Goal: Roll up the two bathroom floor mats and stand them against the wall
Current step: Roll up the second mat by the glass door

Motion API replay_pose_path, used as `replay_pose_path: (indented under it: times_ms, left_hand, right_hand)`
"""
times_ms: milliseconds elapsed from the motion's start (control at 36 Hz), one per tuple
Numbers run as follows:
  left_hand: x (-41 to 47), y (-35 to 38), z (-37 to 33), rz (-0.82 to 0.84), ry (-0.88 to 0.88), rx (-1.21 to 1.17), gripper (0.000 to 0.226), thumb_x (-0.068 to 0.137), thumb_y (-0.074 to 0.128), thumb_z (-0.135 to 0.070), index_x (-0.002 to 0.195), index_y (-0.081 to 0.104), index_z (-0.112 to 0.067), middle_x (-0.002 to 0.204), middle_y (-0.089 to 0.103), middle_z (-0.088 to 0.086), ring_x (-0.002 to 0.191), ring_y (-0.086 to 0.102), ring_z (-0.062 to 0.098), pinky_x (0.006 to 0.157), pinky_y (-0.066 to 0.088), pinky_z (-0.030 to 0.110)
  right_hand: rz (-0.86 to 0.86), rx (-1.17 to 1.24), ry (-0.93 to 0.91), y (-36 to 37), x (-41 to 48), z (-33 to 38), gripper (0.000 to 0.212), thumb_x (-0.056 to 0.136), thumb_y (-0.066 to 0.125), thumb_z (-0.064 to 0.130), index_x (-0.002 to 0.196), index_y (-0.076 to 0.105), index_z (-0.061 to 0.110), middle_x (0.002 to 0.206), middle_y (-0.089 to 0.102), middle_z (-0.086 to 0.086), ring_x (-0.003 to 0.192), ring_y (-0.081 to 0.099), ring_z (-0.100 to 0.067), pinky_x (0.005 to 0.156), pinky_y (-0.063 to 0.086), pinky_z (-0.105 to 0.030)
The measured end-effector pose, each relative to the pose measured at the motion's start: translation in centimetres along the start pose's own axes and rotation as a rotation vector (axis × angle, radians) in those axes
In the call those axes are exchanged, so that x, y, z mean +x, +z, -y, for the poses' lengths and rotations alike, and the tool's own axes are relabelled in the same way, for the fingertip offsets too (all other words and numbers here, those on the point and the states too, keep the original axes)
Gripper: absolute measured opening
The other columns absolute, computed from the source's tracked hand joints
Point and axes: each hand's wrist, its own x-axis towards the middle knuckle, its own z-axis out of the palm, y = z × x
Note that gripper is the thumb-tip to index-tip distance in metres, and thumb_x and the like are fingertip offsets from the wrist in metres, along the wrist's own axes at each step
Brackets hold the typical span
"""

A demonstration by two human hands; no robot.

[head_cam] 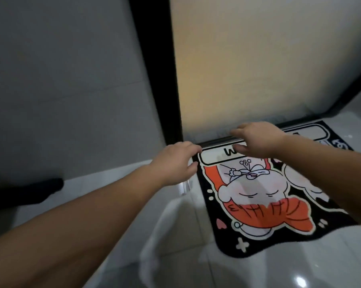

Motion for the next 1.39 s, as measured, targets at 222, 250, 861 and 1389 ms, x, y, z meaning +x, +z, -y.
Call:
replay_pose_path:
  times_ms: [222,250,861,1389]
  left_hand:
    - [7.1,-1.7,-10.1,0.088,-0.098,0.153,0.057,0.089,0.052,-0.029,0.142,0.035,-0.018,0.144,0.046,0.005,0.131,0.043,0.024,0.106,0.036,0.037]
    - [7.9,-1.8,-11.5,0.085,-0.106,0.157,0.056,0.090,0.051,-0.029,0.142,0.034,-0.018,0.144,0.046,0.005,0.130,0.043,0.024,0.106,0.037,0.037]
    - [23.8,11.8,-24.2,0.288,0.504,0.167,0.066,0.091,0.047,-0.031,0.149,0.019,-0.015,0.155,0.027,0.008,0.140,0.029,0.025,0.115,0.025,0.039]
    - [25.4,13.2,-26.8,0.220,0.626,0.064,0.068,0.091,0.051,-0.021,0.149,0.017,-0.016,0.156,0.024,0.004,0.143,0.020,0.019,0.119,0.015,0.035]
  right_hand:
    - [-0.004,0.197,0.115,1.3,-2.8,-9.4,0.054,0.090,0.048,0.046,0.136,0.043,0.017,0.137,0.049,-0.010,0.121,0.049,-0.031,0.097,0.044,-0.042]
    - [0.006,0.230,0.139,1.7,-3.5,-10.2,0.057,0.091,0.047,0.046,0.139,0.038,0.017,0.142,0.044,-0.010,0.125,0.046,-0.031,0.099,0.042,-0.043]
    - [0.418,0.224,0.802,11.6,-25.6,-21.8,0.073,0.090,0.050,0.037,0.149,0.011,0.018,0.156,0.015,-0.015,0.137,0.029,-0.033,0.109,0.032,-0.044]
    - [0.404,0.569,1.075,19.1,-23.9,-25.7,0.060,0.087,0.055,0.028,0.137,0.031,0.006,0.132,0.038,-0.019,0.118,0.047,-0.036,0.095,0.041,-0.040]
